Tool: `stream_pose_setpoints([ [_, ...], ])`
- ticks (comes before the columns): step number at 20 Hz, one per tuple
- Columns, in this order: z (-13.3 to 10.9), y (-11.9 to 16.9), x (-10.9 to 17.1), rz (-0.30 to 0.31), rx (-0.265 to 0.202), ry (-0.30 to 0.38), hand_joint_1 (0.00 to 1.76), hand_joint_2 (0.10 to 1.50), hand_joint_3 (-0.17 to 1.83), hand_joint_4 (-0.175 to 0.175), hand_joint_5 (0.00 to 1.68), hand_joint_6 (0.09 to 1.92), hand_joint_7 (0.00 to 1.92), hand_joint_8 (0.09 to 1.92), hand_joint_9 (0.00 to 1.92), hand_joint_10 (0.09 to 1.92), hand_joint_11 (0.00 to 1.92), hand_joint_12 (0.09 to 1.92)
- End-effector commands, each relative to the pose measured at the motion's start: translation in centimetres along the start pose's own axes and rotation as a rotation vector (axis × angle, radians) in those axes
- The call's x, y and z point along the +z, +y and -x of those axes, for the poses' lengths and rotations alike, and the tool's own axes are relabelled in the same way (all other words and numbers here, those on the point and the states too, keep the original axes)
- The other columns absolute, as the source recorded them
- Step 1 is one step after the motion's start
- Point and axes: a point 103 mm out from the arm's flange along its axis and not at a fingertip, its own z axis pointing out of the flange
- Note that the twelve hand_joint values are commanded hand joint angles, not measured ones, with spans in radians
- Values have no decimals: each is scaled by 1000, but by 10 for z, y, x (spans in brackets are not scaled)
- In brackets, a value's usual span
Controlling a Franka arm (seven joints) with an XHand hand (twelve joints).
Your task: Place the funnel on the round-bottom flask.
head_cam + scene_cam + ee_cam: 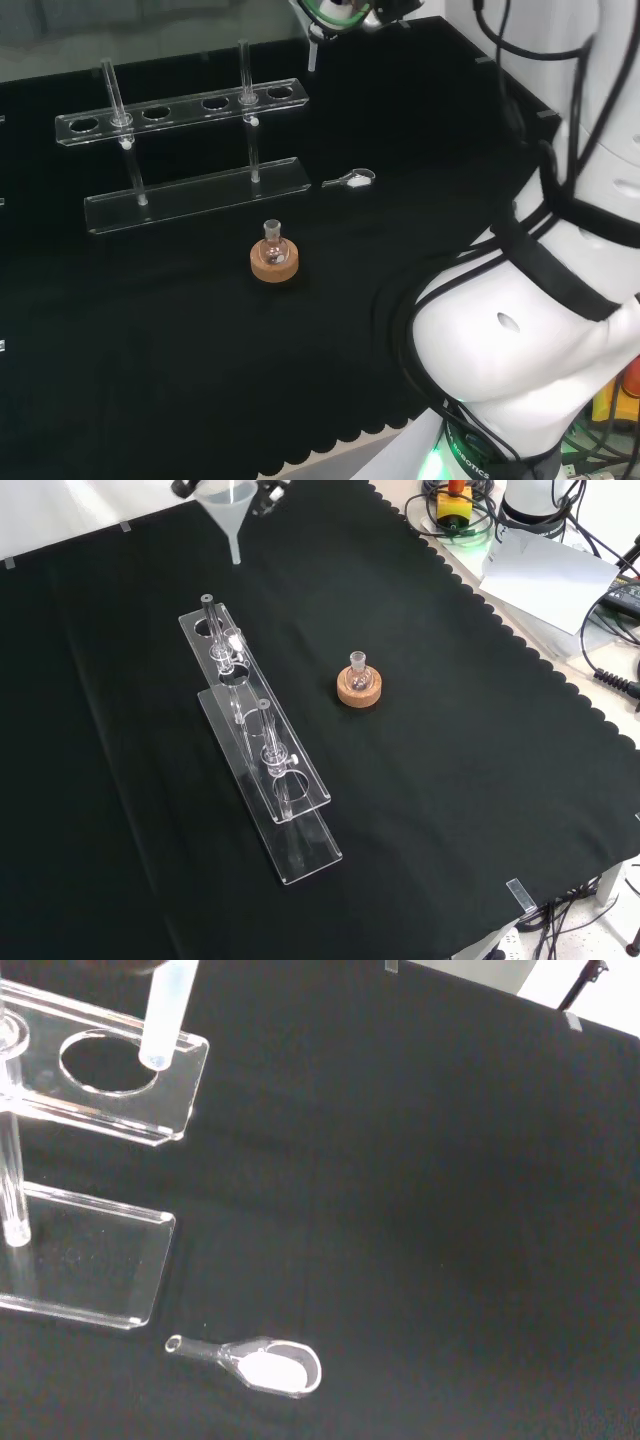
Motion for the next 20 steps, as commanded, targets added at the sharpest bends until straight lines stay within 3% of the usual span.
stream_pose_setpoints([
  [1,0,-55,3,42,9,10,789,780,636,-26,608,433,499,638,809,509,512,1307],
  [10,-51,-120,18,49,-20,-22,794,781,639,-27,606,453,504,640,816,511,517,1307],
  [17,-94,-142,43,36,-56,-41,797,781,642,-28,602,466,508,641,818,510,520,1306],
  [20,-84,-141,62,18,-61,-28,798,781,644,-29,600,471,510,641,819,510,522,1306],
])
